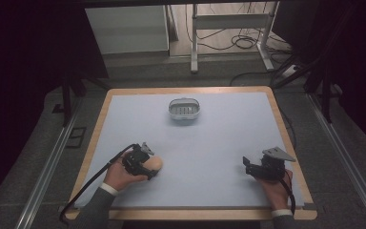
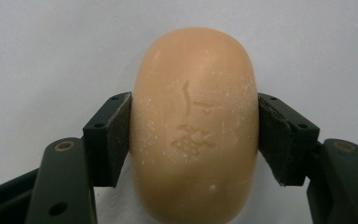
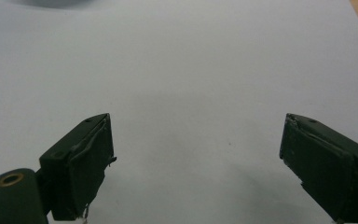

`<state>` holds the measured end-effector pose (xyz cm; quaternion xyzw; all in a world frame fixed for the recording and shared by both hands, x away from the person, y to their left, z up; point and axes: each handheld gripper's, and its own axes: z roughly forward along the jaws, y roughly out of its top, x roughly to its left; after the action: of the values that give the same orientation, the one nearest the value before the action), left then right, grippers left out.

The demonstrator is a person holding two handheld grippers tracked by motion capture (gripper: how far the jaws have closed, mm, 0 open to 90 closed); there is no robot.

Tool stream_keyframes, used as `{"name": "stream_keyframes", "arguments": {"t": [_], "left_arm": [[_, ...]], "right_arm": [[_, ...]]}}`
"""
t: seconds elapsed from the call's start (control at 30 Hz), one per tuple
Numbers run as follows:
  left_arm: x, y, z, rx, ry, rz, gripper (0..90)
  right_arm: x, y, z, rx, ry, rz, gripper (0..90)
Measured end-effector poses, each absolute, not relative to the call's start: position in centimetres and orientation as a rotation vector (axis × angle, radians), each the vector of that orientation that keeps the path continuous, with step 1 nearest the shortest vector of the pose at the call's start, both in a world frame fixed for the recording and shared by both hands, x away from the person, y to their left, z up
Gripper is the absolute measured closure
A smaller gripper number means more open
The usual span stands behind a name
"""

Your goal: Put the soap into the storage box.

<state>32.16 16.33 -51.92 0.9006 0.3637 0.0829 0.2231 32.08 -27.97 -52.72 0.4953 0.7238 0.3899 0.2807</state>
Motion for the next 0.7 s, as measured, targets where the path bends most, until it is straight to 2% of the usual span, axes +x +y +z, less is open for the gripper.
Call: {"name": "stream_keyframes", "arguments": {"t": [0.7], "left_arm": [[32.4,17.5,-50.0,2.396,1.014,0.286,33.1]], "right_arm": [[32.0,-27.9,-52.7,1.328,1.932,1.032,9.7]]}}
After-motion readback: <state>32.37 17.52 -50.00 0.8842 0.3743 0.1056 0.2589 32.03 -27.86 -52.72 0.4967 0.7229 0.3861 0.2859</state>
